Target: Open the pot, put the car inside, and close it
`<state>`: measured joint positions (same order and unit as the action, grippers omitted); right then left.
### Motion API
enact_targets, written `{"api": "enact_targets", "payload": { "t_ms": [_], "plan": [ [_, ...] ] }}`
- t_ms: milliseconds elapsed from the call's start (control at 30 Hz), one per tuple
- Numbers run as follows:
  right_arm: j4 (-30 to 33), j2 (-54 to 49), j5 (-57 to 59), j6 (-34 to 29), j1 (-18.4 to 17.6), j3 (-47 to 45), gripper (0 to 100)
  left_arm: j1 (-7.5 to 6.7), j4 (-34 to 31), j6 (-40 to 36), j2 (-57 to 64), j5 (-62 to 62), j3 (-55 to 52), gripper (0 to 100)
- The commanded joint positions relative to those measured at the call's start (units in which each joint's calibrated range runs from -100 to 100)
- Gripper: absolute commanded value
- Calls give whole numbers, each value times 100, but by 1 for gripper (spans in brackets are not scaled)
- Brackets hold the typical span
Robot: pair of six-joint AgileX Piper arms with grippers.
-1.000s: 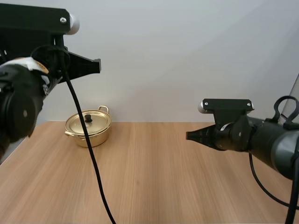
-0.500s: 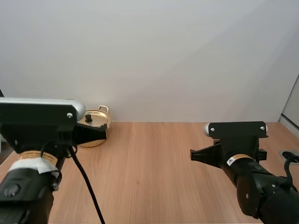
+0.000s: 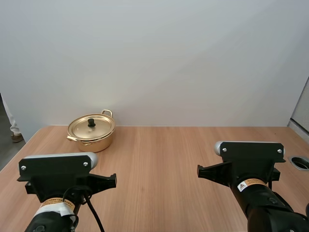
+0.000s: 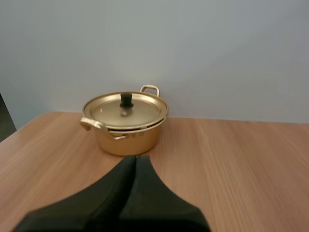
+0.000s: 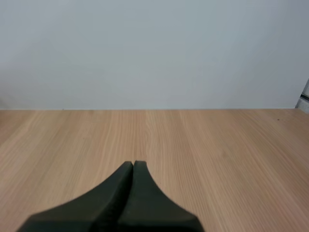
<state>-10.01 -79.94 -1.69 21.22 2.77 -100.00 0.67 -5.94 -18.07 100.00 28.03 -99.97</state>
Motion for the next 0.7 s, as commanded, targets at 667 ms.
{"api": "enact_targets", "payload": {
  "t_ms": [667],
  "plan": [
    [-217, -2006, 3349, 2, -4, 0, 0, -5, -37, 5, 0, 68, -3, 0]
  ]
}}
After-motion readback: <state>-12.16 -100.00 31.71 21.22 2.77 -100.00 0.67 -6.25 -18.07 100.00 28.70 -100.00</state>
